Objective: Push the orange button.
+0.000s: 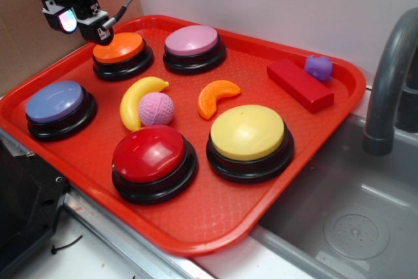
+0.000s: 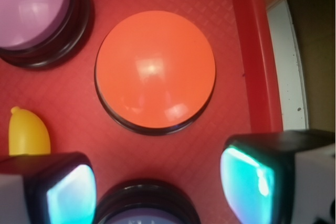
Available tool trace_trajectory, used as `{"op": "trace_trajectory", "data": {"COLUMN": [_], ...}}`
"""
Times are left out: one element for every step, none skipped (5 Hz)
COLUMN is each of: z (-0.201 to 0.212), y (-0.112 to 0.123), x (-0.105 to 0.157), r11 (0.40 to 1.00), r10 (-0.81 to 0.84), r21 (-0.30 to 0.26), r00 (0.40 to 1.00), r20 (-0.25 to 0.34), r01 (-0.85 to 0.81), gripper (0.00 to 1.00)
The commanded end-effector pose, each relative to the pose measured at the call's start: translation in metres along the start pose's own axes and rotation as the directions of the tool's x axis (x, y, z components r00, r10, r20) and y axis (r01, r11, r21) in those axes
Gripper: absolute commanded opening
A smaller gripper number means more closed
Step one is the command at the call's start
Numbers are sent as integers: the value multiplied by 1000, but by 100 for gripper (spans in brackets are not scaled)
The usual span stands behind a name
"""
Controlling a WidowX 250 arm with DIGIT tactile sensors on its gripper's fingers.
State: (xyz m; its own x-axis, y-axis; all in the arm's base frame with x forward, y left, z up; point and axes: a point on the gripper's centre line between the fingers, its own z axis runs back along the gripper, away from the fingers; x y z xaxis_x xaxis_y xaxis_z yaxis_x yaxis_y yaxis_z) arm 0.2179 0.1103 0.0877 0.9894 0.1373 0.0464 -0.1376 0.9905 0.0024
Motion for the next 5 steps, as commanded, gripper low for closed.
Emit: {"op": "trace_trajectory", "data": {"z": [14,-2,-21,-31,-41], "y": [6,7,12,12,11], "x": [52,56,61,62,60], "r11": [984,978,977,965,962], "r10": [132,164,170,198,211], "r21": [102,104,106,161,170], "r00": [979,973,978,978,977], "r20": [156,164,117,61,24], "r01": [-149,-183,-182,-206,-212], "gripper": [100,100,100,100,100]}}
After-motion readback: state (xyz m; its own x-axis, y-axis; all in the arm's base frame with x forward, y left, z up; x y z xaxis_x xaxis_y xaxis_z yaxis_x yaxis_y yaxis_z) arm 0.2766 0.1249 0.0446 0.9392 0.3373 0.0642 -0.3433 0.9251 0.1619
